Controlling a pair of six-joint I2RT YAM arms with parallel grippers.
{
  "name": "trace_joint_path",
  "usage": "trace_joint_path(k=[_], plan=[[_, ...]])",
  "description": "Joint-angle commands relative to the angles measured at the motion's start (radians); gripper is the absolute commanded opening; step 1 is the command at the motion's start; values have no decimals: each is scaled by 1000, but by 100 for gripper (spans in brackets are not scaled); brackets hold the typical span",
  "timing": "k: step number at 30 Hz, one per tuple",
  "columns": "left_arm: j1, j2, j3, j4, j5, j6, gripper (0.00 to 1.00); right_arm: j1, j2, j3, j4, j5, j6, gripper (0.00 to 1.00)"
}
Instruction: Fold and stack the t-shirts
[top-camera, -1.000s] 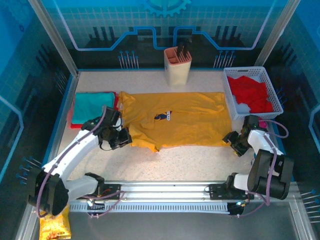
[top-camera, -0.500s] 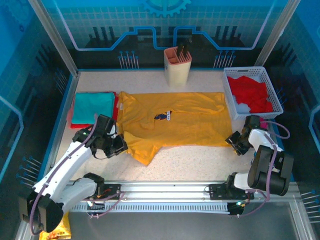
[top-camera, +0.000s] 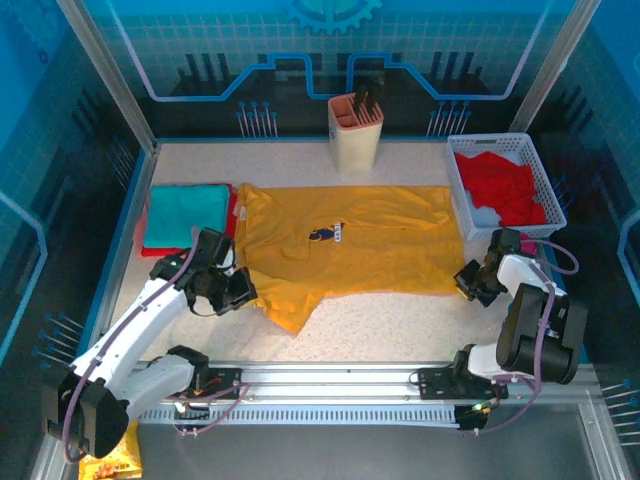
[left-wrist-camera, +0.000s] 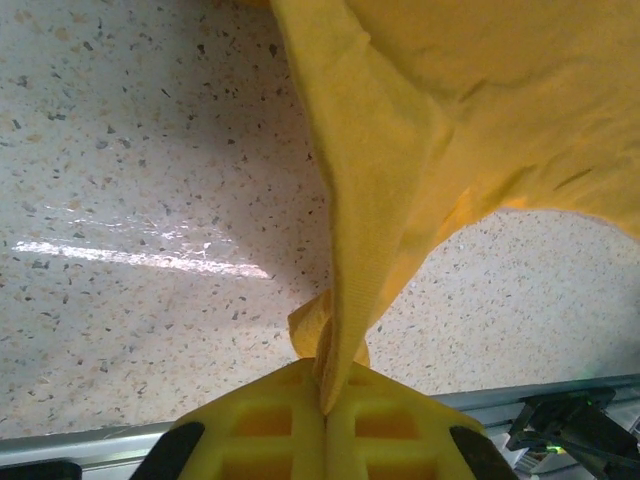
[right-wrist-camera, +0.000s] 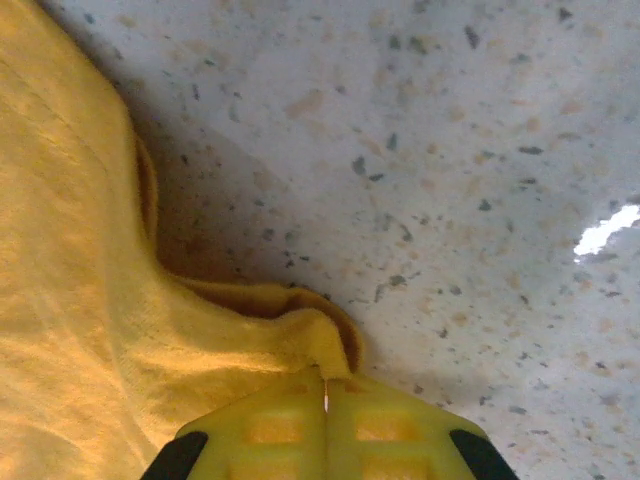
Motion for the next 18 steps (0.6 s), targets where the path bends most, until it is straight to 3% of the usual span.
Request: trace_joint_path(k=[1,10,15,18], plan=[[7,-47,-32,-34,29,-26,0,1,-17,12,5,-66,-20,0],[7,-172,-55,-106,42,-70,0,1,-139,24,-94,-91,-64,0],[28,-32,45,15,125,-35,0,2,-135,68,-86,-130,-79,0],[59,70,155,28,120,36,0,6,-93,107,-77,-142,-99,0]])
